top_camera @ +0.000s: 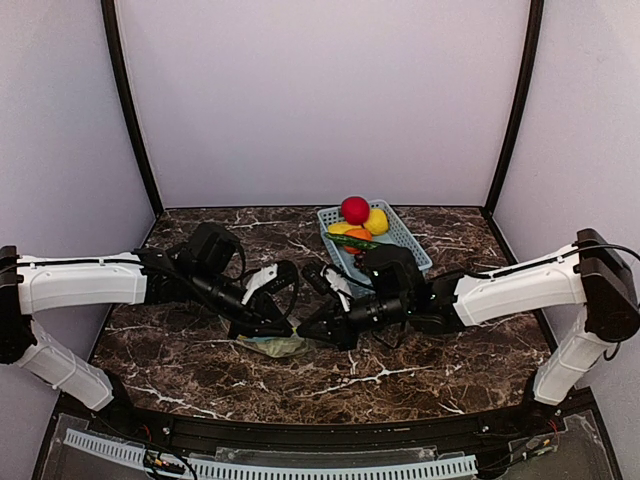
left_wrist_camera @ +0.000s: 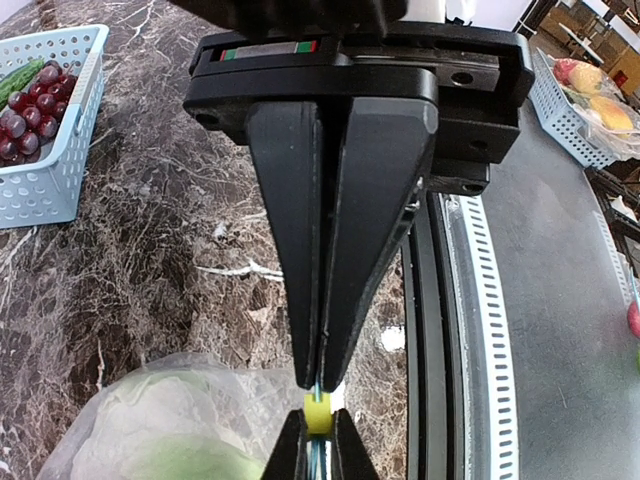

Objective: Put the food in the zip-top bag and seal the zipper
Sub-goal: Pass from the left arm to the right, then pick up the zipper from the zipper food storage bag.

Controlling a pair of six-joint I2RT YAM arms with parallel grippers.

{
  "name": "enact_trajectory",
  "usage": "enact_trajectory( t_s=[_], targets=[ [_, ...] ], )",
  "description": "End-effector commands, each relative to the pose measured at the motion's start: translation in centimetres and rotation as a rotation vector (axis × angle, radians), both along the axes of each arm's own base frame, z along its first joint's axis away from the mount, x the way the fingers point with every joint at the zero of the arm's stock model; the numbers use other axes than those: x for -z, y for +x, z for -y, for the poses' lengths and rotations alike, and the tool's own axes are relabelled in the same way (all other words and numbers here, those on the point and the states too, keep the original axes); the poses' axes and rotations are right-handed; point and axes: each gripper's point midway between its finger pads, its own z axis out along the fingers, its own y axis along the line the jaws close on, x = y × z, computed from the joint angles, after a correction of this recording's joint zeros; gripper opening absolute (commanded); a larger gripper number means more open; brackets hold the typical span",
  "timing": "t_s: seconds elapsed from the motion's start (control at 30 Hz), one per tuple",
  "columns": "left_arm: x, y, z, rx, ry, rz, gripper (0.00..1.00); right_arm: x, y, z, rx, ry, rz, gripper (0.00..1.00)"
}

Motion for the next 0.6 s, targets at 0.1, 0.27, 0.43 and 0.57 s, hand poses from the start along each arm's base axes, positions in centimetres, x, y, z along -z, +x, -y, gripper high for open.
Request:
enact_trajectory(
  t_s=[0.1,0.27,0.43,0.57],
  targets=[
    [-1.4,0.0,0.3,0.010,-0.028,-0.002,0.20,-1.1,0.3,-0.6,-0.007,0.042,0.025,0.00],
    [-1.4,0.1,0.7,0.017,-0.033,-0.026,0.35,-1.2,0.2,-0.6,-0.017,0.046,0.025,0.00],
    [-1.3,0.4,1.0,0.009,-0.036,-0.032,0.35,-1.2,0.1,-0.5,-0.024,0.048,0.026,0.00],
    [-1.0,0.6,1.2,0.007,-0.029,-0.035,0.28,-1.1,0.1,-0.5,-0.019,0.048,0.027,0.00]
  ],
)
